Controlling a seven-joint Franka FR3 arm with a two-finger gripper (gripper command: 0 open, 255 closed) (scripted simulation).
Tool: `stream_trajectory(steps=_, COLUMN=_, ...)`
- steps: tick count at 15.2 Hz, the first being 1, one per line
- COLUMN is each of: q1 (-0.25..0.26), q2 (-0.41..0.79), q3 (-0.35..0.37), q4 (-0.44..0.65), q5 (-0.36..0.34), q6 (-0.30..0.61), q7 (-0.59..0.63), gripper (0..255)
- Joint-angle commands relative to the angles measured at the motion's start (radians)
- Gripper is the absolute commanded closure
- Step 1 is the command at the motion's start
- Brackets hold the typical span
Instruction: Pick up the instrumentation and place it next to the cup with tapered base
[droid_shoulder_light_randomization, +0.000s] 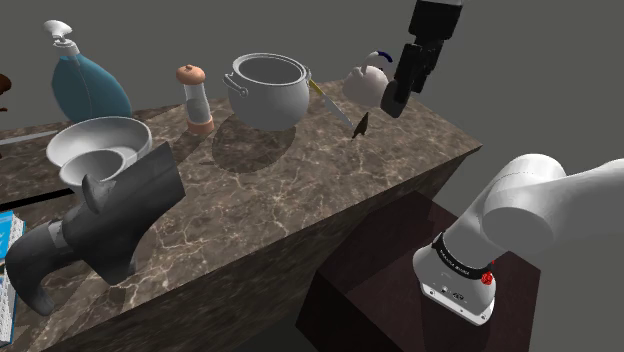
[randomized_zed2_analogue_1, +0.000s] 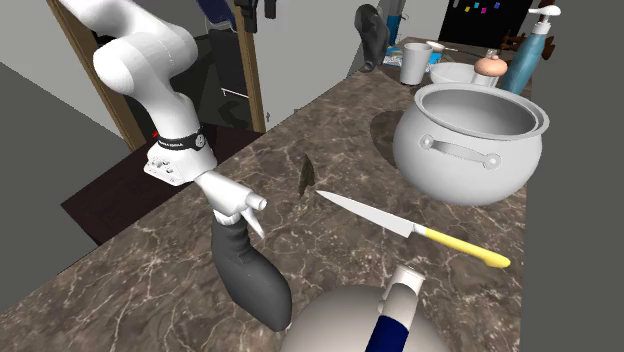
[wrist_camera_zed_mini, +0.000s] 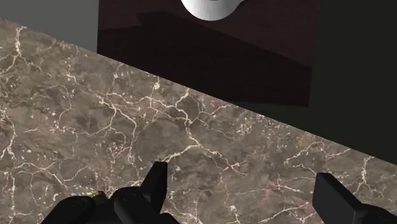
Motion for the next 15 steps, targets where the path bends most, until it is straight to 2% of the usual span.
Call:
stream_trajectory(steps=1, q1=0.0, q2=0.0, q3=0.0, q4=0.0, q5=0.0, q6=0.0, q7=0.0, gripper=0)
stream_trajectory(steps=8, q1=-0.039, q2=0.19, q3=-0.03, q4=0.001, q5=-0.034, q6=0.218, q7=-0.006, gripper=0)
stream_trajectory(steps=15, q1=-0.073, q2=0.411, q3=-0.063, q4=0.065, q5=-0.055, q6=0.405, q7=-0.008, gripper=0)
